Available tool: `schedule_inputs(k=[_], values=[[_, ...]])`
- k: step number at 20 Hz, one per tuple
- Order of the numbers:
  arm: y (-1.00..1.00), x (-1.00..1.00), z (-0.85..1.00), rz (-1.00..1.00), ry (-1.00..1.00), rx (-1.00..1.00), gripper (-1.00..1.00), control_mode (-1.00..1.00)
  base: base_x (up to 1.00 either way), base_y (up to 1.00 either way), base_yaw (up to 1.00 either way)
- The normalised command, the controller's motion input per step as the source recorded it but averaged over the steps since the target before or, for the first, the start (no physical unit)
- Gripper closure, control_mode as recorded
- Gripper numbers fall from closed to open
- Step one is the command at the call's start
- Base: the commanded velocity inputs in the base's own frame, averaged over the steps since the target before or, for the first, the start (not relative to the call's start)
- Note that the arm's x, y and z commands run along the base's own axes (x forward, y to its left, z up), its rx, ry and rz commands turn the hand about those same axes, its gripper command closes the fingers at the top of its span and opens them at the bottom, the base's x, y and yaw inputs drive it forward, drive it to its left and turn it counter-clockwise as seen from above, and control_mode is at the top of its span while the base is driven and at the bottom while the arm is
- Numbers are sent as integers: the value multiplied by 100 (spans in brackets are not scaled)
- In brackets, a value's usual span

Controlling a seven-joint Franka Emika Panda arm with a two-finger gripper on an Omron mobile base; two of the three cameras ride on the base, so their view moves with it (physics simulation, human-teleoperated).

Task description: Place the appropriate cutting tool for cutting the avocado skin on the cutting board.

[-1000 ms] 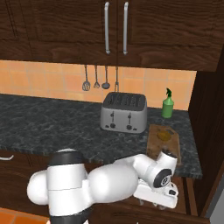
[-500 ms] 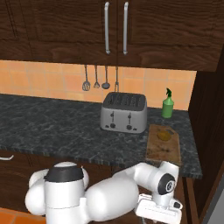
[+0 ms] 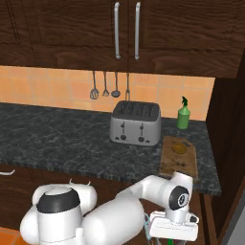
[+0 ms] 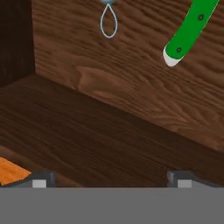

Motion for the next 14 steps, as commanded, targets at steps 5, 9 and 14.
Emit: schedule_inputs(k=[5, 9, 14], values=[[-9, 56, -6, 0, -23, 3, -100, -100, 0, 0, 0], [-12, 33, -33, -2, -4, 0, -100, -100, 0, 0, 0], [-13, 43, -42, -7, -2, 1, -100, -100, 0, 0, 0]])
